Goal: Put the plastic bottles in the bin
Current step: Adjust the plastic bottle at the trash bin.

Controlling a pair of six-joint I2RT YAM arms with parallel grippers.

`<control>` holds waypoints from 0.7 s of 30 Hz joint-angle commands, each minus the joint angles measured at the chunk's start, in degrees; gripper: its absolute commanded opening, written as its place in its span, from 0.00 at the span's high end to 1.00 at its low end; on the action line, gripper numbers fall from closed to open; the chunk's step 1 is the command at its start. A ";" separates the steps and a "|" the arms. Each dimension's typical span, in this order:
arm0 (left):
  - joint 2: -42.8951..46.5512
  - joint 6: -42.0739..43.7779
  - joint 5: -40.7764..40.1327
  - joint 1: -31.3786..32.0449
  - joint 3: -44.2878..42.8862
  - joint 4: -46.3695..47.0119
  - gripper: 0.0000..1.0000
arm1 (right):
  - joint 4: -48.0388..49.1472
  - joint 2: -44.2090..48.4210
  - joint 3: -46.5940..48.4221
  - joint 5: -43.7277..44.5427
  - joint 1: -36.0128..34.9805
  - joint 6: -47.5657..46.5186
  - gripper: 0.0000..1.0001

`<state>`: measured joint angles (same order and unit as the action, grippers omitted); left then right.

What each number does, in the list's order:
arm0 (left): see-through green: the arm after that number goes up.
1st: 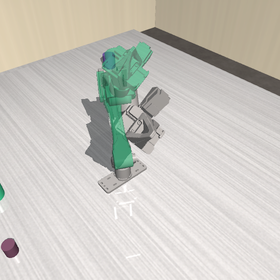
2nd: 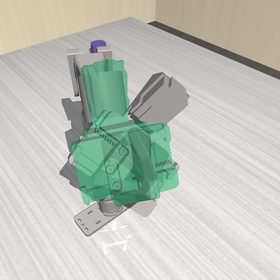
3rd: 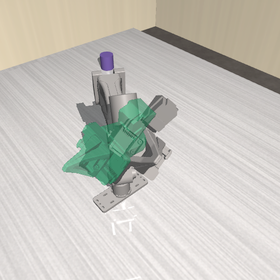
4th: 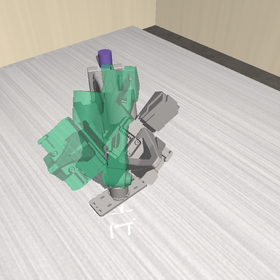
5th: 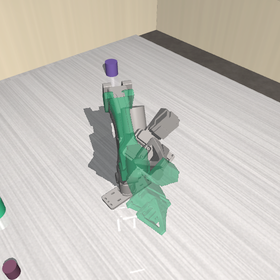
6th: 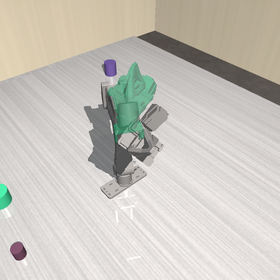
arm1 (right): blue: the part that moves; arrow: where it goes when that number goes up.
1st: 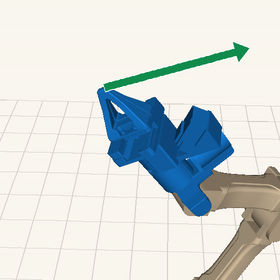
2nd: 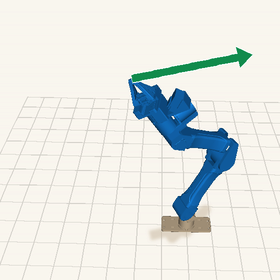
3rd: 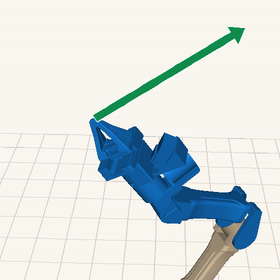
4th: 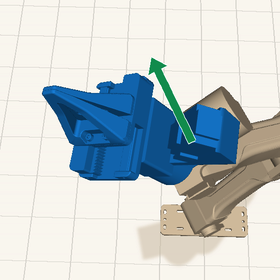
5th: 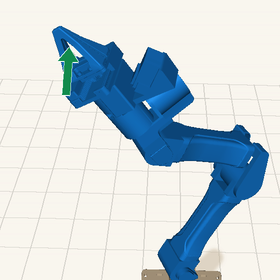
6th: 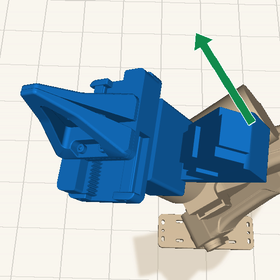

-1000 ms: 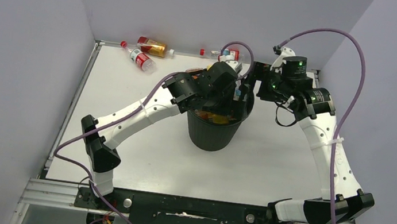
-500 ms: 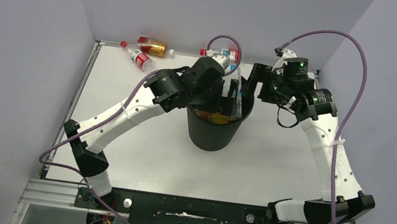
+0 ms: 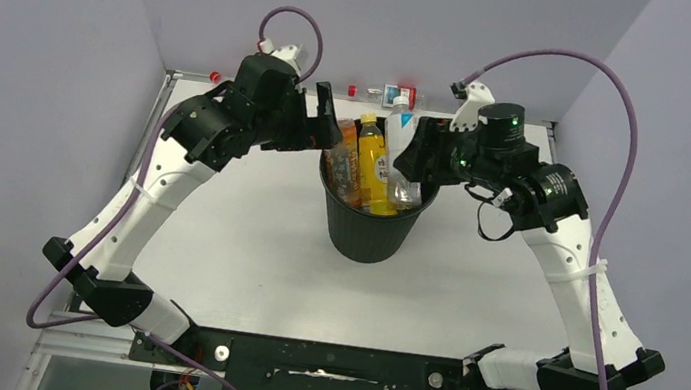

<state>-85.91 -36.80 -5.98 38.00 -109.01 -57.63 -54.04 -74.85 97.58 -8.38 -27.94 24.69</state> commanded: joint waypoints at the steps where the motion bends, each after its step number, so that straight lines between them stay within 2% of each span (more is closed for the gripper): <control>1: 2.26 1.99 2.86 -1.97 2.29 2.68 0.08 | 1.04 -0.98 -1.37 3.37 -3.91 -1.37 0.32; 6: 2.46 1.82 3.59 -2.40 4.02 3.99 0.08 | -3.57 -5.12 -4.45 12.03 -4.19 -1.17 0.44; 9: 2.41 1.97 3.83 -2.65 4.45 4.23 0.08 | -4.26 -5.08 -5.70 15.79 -4.22 -0.01 0.47; 17: 2.07 2.30 4.70 -3.51 5.36 4.99 0.08 | -4.87 -4.91 -3.02 17.00 -4.33 -0.58 0.47; 21: 2.39 2.34 4.75 -4.00 5.74 5.22 0.08 | -4.47 -3.16 0.67 16.52 -4.86 -1.05 0.36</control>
<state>-84.82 -35.46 -2.26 34.72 -103.22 -56.25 -57.91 -80.12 93.06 5.87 -32.34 24.56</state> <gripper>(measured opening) 0.923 0.594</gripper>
